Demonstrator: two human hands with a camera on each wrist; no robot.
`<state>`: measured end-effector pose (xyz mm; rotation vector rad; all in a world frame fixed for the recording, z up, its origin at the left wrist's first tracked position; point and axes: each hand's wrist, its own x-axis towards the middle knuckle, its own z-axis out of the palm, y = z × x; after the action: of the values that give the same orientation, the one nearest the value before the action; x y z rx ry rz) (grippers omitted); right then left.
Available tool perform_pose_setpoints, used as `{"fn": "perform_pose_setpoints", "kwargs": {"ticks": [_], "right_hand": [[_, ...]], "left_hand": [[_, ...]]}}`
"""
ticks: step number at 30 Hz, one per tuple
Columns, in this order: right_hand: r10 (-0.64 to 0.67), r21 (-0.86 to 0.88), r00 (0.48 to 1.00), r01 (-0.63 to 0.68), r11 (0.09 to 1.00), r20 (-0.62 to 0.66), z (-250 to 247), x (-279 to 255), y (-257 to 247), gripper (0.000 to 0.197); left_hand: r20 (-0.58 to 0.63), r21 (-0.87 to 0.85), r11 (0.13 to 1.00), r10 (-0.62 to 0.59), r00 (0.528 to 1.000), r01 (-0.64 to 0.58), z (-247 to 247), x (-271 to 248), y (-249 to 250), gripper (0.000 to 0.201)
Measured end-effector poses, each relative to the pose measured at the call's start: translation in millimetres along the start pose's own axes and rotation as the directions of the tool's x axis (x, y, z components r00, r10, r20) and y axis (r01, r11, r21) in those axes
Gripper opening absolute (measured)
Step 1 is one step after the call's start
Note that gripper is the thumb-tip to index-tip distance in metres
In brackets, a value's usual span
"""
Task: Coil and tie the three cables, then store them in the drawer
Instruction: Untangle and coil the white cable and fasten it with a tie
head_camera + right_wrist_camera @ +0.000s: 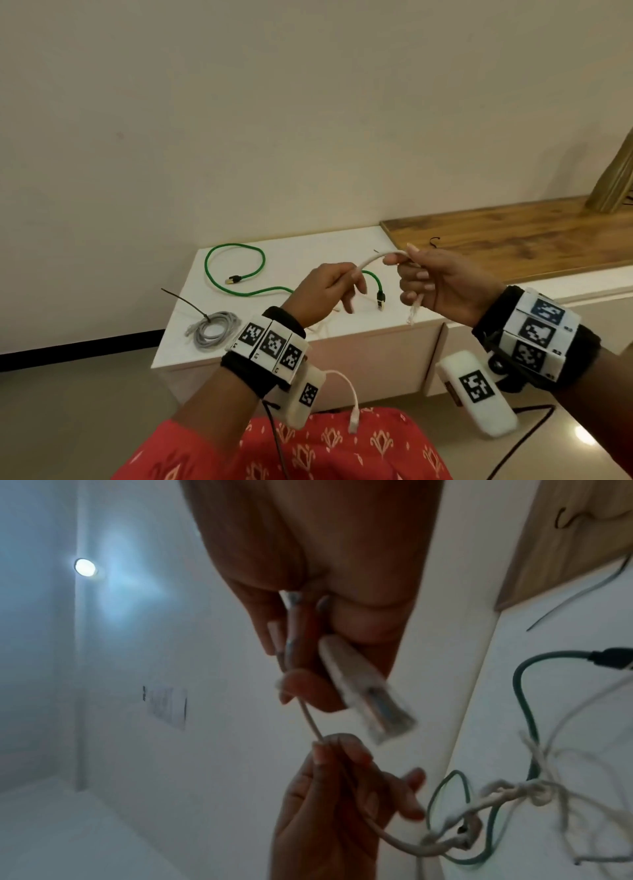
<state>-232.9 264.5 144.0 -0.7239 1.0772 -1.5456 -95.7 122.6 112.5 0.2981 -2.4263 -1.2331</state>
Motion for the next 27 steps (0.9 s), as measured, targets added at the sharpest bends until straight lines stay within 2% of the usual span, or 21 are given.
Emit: {"fn": "perform_pose_setpoints", "kwargs": {"ticks": [1, 3, 5, 7, 10, 13, 15, 18, 20, 23, 24, 26, 27], "right_hand": [[-0.008, 0.061, 0.999, 0.005, 0.998, 0.053, 0.5, -0.4, -1.1, 0.024], [-0.017, 0.148, 0.986, -0.008, 0.989, 0.166, 0.0, -0.1, 0.2, 0.023], [-0.019, 0.173, 0.974, -0.021, 0.985, 0.227, 2.0, 0.4, 1.8, 0.023], [-0.065, 0.219, 0.969, 0.011, 0.976, 0.239, 5.7, 0.8, 1.7, 0.019], [-0.218, 0.331, 0.967, 0.166, 0.929, 0.129, 14.9, 1.2, 1.0, 0.011], [-0.335, 0.346, 0.942, 0.322, 0.881, -0.023, 21.9, 2.9, 4.7, 0.029], [-0.395, 0.303, 0.915, 0.4, 0.865, -0.081, 24.1, 3.6, 7.8, 0.028], [-0.482, 0.217, 0.87, 0.493, 0.842, -0.104, 21.5, 4.9, 15.3, 0.012], [-0.54, 0.148, 0.839, 0.544, 0.826, -0.069, 17.3, 6.5, 22.1, 0.023], [-0.602, 0.005, 0.799, 0.602, 0.799, -0.022, 15.8, 8.9, 30.2, 0.026], [-0.618, -0.056, 0.786, 0.617, 0.785, -0.004, 16.1, 9.7, 33.3, 0.025], [-0.642, -0.223, 0.766, 0.632, 0.742, 0.035, 16.0, 10.7, 39.6, 0.023], [-0.647, -0.318, 0.761, 0.627, 0.711, 0.053, 16.3, 11.0, 42.8, 0.02]], "left_hand": [[-0.065, -0.026, 1.0, 0.003, 0.998, -0.005, -1.2, -0.6, -2.4, 0.033], [-0.18, 0.029, 0.998, 0.057, 0.982, -0.052, -3.6, -0.4, -5.0, 0.035], [-0.234, 0.059, 0.995, 0.087, 0.968, -0.075, -3.3, -0.4, -7.8, 0.034], [-0.255, 0.007, 0.999, 0.045, 0.966, -0.044, -1.6, -3.1, -13.1, 0.032], [-0.231, -0.074, 0.997, 0.01, 0.973, -0.028, 7.0, -14.2, -23.5, 0.028], [-0.179, -0.049, 0.998, 0.018, 0.984, -0.028, 21.9, -29.0, -30.9, 0.022], [-0.143, 0.012, 1.0, 0.012, 0.99, -0.011, 28.6, -35.7, -35.8, 0.023], [-0.09, 0.188, 0.982, 0.042, 0.995, -0.024, 34.5, -39.0, -37.6, 0.027], [-0.08, 0.38, 0.924, 0.074, 0.994, -0.038, 39.0, -39.9, -31.7, 0.029], [-0.014, 0.59, 0.801, 0.14, 0.99, -0.105, 47.0, -42.2, -22.3, 0.059], [0.001, 0.639, 0.76, 0.151, 0.989, -0.117, 48.5, -43.0, -19.6, 0.062], [0.031, 0.718, 0.681, 0.178, 0.983, -0.146, 50.2, -44.9, -13.5, 0.046], [0.036, 0.737, 0.665, 0.14, 0.989, -0.121, 48.8, -46.1, -8.7, 0.036]]}}
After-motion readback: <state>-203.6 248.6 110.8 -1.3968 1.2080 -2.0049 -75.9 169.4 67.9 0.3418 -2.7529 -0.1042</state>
